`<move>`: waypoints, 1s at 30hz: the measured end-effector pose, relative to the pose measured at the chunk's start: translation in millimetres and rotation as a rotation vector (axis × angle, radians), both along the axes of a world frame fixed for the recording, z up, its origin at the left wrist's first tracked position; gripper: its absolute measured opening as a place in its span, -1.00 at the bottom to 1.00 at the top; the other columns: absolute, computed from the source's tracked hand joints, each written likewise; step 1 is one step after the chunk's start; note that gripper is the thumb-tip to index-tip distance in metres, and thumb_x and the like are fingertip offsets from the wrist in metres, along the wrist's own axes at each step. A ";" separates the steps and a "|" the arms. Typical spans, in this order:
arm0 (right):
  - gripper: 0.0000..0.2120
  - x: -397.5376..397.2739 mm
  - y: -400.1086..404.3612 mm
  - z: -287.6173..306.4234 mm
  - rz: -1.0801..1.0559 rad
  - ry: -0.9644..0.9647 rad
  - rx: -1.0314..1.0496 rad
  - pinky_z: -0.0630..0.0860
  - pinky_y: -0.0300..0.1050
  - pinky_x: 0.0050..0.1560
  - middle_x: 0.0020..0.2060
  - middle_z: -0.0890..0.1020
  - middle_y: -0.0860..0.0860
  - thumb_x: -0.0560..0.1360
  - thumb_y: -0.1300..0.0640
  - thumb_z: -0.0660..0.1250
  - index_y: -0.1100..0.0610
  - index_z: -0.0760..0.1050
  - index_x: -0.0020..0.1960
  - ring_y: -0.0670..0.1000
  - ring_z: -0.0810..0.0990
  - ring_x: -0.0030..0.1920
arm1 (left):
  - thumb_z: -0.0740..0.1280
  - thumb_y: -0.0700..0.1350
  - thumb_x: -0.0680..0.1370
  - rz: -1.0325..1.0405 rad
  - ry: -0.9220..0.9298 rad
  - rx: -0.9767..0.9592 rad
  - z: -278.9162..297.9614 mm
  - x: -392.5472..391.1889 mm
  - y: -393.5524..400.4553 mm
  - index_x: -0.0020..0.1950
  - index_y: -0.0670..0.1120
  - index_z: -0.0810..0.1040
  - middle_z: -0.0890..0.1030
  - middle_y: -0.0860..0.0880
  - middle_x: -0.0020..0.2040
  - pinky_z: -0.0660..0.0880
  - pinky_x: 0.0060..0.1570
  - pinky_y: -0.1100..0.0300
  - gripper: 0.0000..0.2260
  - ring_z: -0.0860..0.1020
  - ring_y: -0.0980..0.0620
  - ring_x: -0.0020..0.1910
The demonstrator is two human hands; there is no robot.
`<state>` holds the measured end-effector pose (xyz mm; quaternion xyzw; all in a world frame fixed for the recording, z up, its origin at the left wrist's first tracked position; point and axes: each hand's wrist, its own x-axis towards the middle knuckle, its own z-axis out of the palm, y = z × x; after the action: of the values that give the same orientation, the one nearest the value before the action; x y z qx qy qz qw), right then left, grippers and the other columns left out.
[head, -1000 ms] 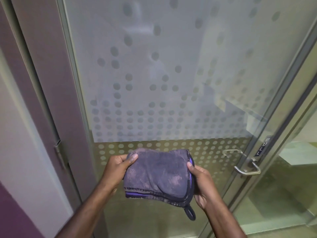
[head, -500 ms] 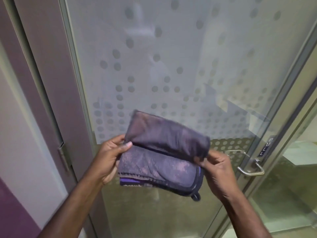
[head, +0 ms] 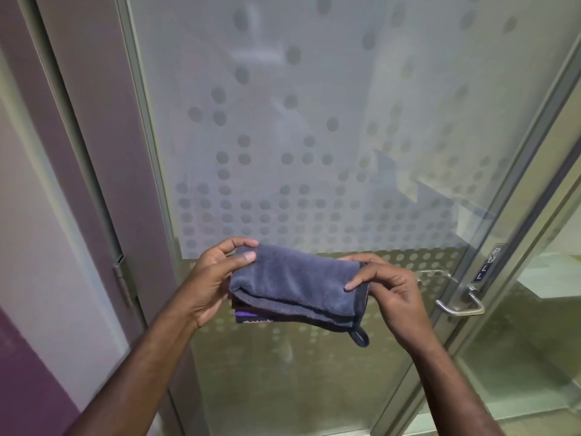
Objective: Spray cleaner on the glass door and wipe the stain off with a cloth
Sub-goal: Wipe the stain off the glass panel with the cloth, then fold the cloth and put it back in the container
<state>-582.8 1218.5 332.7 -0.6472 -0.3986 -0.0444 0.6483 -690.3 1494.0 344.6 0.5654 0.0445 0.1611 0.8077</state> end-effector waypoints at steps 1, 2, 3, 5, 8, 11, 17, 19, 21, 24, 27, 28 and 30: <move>-0.51 1.1 -0.8 0.2 -0.011 -0.015 -0.046 0.56 -0.14 0.22 0.07 0.73 0.09 0.42 0.70 0.13 0.26 0.70 -0.25 0.05 0.66 0.21 | 0.43 -0.30 0.47 0.024 0.004 0.073 1.1 -0.8 -0.8 0.09 -0.11 0.62 0.69 -0.13 -0.11 0.63 -0.27 0.24 -0.78 0.69 0.03 -0.23; -0.52 2.1 -0.9 0.1 -0.023 -0.014 -0.087 0.55 -0.14 0.25 0.07 0.74 0.08 0.43 0.69 0.13 0.26 0.70 -0.26 0.01 0.66 0.22 | 0.41 -0.39 0.49 0.048 0.007 0.152 2.1 -2.1 -1.5 0.14 -0.11 0.58 0.68 -0.15 -0.12 0.62 -0.27 0.24 -0.71 0.68 0.02 -0.24; -0.52 2.9 -0.3 0.0 -0.043 0.002 -0.118 0.56 -0.11 0.27 0.07 0.74 0.07 0.44 0.67 0.14 0.25 0.70 -0.26 -0.02 0.67 0.21 | 0.39 -0.44 0.52 0.065 0.006 0.242 3.5 -3.7 -2.8 0.18 -0.10 0.55 0.67 -0.17 -0.13 0.61 -0.28 0.23 -0.66 0.66 0.02 -0.25; -0.55 2.4 3.1 -0.5 -0.085 0.043 -0.148 0.57 0.02 0.31 0.07 0.75 0.08 0.46 0.65 0.17 0.23 0.70 -0.21 -0.04 0.67 0.21 | 0.40 -0.46 0.53 0.067 -0.018 0.455 7.0 -6.5 -7.5 0.23 -0.05 0.52 0.63 -0.23 -0.15 0.57 -0.25 0.21 -0.59 0.60 0.00 -0.25; -0.71 -4.0 9.5 3.8 -0.043 0.055 -0.290 0.54 -0.07 0.35 0.17 0.72 -0.07 0.54 0.40 0.39 0.09 0.68 0.12 -0.11 0.64 0.27 | 0.43 -0.39 0.50 0.023 -0.067 0.786 13.8 -6.8 -17.7 0.24 0.10 0.50 0.58 -0.18 -0.15 0.50 -0.14 0.27 -0.53 0.51 0.13 -0.25; -0.40 -14.8 16.9 1.0 0.110 0.046 -0.529 0.45 -0.32 0.36 0.34 0.60 -0.28 0.44 -0.01 0.57 -0.15 0.50 0.44 -0.25 0.53 0.38 | 0.40 -0.32 0.50 -0.088 -0.079 0.930 18.7 -3.6 -24.0 0.25 0.20 0.48 0.59 -0.15 -0.06 0.53 -0.09 0.19 -0.51 0.57 -0.03 -0.14; -0.73 -41.5 31.9 -41.2 0.067 0.217 -0.334 0.62 -0.08 -0.01 -0.01 0.76 0.00 0.46 0.14 0.55 0.02 0.66 0.14 -0.10 0.68 -0.02 | 0.44 -0.24 0.46 -0.279 -0.103 0.982 7.2 15.4 -37.5 0.25 0.27 0.48 0.62 0.02 0.09 0.54 -0.04 0.28 -0.49 0.60 0.12 -0.03; -0.83 -47.6 30.4 -54.3 -0.017 0.292 -0.243 0.59 -0.08 -0.10 -0.13 0.74 -0.03 0.45 0.18 0.53 0.07 0.69 0.03 -0.10 0.64 -0.11 | 0.49 -0.22 0.42 -0.189 -0.115 1.062 -2.8 24.4 -46.2 0.24 0.25 0.49 0.59 0.12 0.14 0.54 0.06 0.28 -0.48 0.58 0.20 0.05; -0.87 -51.6 27.8 -64.6 -0.205 0.340 -0.190 0.62 0.05 -0.14 -0.18 0.75 -0.03 0.42 0.18 0.52 0.08 0.70 -0.03 -0.09 0.63 -0.17 | 0.55 -0.19 0.38 0.014 -0.112 1.131 -12.5 34.0 -55.5 0.20 0.20 0.50 0.55 0.14 0.03 0.53 0.03 0.19 -0.50 0.55 0.19 -0.03; -0.86 -56.9 20.6 -70.4 -0.540 0.313 -0.167 0.65 0.14 -0.08 -0.16 0.75 -0.06 0.40 0.10 0.50 0.00 0.70 -0.03 -0.09 0.69 -0.14 | 0.54 0.07 0.42 0.194 0.010 1.047 -19.0 44.6 -74.8 0.10 0.17 0.51 0.55 0.12 -0.25 0.52 -0.20 0.12 -0.67 0.53 0.17 -0.29; -0.75 -62.6 9.1 -70.8 -0.799 0.061 -0.247 0.51 -0.10 -0.21 -0.22 0.59 -0.16 0.37 0.04 0.43 -0.12 0.65 0.04 -0.13 0.59 -0.18 | 0.23 0.49 0.39 -0.022 0.189 0.878 -19.9 53.6 -105.3 0.17 0.11 0.49 0.65 0.03 -0.38 0.63 -0.24 0.06 -0.44 0.65 0.03 -0.45; -0.67 -64.3 4.9 -72.9 -0.865 -0.044 -0.301 0.46 -0.12 -0.23 -0.21 0.52 -0.19 0.37 0.09 0.43 -0.14 0.65 0.11 -0.11 0.55 -0.19 | 0.16 0.55 0.37 -0.088 0.229 0.849 -18.5 56.4 -115.0 0.23 0.10 0.48 0.69 0.03 -0.32 0.65 -0.23 0.03 -0.33 0.67 0.00 -0.47; -0.42 -67.3 -4.6 -78.7 -0.964 -0.258 -0.421 0.47 -0.10 -0.23 -0.14 0.45 -0.15 0.32 0.27 0.47 -0.09 0.63 0.30 0.01 0.52 -0.14 | 0.12 0.63 0.29 -0.138 0.265 0.826 -13.5 64.6 -132.4 0.37 0.10 0.42 0.70 0.05 -0.07 0.66 -0.25 0.05 -0.16 0.71 -0.01 -0.40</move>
<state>-650.0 1213.9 254.0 -0.8619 -0.1330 -0.3351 0.3565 -625.6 1361.5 331.1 0.8582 0.0416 0.0371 0.5102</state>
